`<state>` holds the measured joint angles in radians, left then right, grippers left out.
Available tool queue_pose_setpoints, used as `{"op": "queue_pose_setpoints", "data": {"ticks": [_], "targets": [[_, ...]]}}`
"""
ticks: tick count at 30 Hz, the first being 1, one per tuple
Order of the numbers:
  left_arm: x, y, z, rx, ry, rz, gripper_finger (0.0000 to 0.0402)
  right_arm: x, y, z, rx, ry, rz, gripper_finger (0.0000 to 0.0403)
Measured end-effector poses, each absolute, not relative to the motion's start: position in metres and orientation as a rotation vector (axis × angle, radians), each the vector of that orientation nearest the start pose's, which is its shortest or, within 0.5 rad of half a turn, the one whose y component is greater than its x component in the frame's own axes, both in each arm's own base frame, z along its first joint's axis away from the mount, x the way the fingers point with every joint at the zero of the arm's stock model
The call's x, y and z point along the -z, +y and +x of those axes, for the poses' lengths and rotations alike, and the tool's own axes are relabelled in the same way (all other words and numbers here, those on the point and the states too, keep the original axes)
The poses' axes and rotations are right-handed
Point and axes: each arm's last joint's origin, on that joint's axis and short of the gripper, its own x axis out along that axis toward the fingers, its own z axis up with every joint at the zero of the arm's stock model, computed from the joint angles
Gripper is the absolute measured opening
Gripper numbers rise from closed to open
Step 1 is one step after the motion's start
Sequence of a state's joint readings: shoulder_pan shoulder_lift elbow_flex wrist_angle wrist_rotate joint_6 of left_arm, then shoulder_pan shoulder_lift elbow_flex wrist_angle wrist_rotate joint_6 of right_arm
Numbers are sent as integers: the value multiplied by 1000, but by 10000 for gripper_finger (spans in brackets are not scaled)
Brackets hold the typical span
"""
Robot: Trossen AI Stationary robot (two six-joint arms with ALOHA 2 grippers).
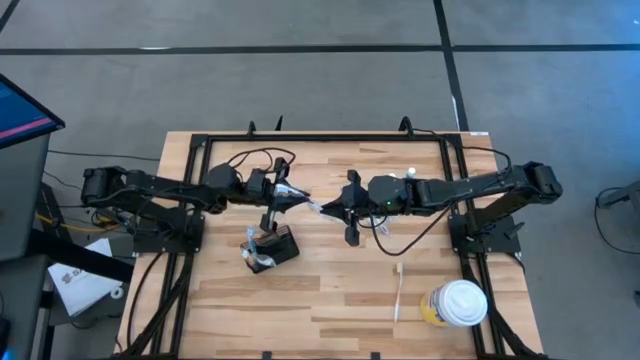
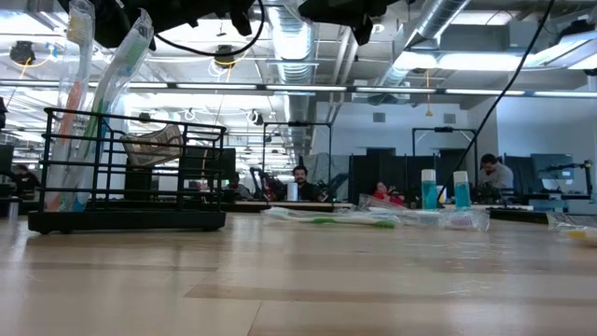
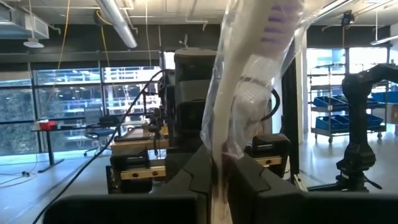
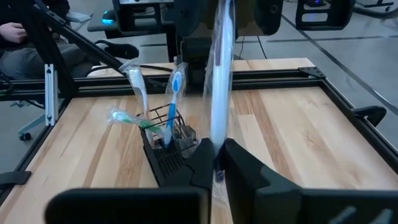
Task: Pick & Place toothbrushing station
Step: Put the left purple toothbrush into the top left section of the mesh organizer
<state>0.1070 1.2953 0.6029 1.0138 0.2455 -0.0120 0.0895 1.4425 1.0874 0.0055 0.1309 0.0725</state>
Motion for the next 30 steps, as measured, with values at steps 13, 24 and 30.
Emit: {"op": "queue_pose_setpoints", "data": {"ticks": [13, 24, 30], "targets": [[-285, 25, 253, 161, -252, 5, 12, -304, 30, 326, 38, 343, 30, 81], [-302, 13, 210, 189, -94, -30, 14, -302, 30, 326, 36, 356, 28, 82], [-305, 2, 194, 233, -50, -40, 15, -300, 30, 325, 37, 380, 25, 82]]}}
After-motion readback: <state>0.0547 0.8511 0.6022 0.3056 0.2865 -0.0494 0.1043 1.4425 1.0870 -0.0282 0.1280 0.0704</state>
